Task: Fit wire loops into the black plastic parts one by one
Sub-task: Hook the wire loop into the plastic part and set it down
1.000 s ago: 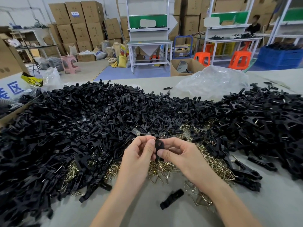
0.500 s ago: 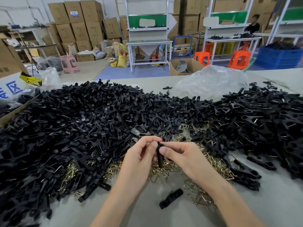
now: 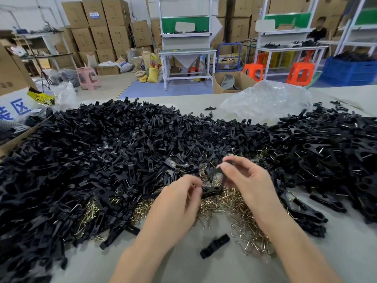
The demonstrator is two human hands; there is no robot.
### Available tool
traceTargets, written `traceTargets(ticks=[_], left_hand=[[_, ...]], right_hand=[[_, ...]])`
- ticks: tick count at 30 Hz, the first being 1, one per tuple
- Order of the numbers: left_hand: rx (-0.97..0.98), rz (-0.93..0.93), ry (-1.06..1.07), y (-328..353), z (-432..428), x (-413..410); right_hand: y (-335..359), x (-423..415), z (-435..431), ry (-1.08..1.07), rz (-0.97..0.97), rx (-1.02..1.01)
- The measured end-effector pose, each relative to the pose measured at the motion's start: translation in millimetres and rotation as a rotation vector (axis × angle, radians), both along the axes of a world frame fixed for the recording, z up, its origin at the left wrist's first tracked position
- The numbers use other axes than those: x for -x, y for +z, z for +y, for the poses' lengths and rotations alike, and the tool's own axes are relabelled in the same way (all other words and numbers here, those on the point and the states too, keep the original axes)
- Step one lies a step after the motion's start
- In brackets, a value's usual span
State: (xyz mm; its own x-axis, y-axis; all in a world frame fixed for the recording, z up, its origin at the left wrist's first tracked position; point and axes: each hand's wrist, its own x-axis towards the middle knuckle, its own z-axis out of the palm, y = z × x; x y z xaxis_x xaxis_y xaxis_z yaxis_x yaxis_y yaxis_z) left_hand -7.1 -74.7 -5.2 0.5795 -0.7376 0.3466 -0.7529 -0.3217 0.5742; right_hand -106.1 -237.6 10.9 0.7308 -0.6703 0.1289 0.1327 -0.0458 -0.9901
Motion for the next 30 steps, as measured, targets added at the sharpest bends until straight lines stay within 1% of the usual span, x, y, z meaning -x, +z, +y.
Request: traceTargets(ticks=[2,3,5,8,11,18,24,28,30], left_hand=[[-0.221,-0.157,-0.074,-1,2,0],[-0.295,-0.198,-0.086,-1,2,0],[-0.331,-0.228,-0.073,-1,2,-1],[-0.266,-0.264,-0.073,0,-1,2],[-0.244,-0.291,-0.066,0,-1,2],[-0.074,-0.096,-0.008,2,1,-7],[0.175,0.016,0.098,1,-1,-6],[0.204,-0.031,0.142,1,-2,-5],[0.193,-0.148,0.141,2,-1,-7]], right_hand=[[0,1,-5,-0.110,-0.077,-0.147],[0,1,-7,-0.140,-0.097,-0.197],[0,0,-9,-0.157,-0.117,-0.250],[0,-1,-7,-0.131,-0.136,-0.259],[-1,-3,-4,-0.105,-0.152,-0.257],[-3,-3,-4,-0.096,-0.151,-0.269],[-3,-3,-5,-0.094,-0.152,-0.280],[-3,-4,-5,-0.088,-0.147,-0.286],[-3,-4,-4,-0.080,-0.149,-0.292]])
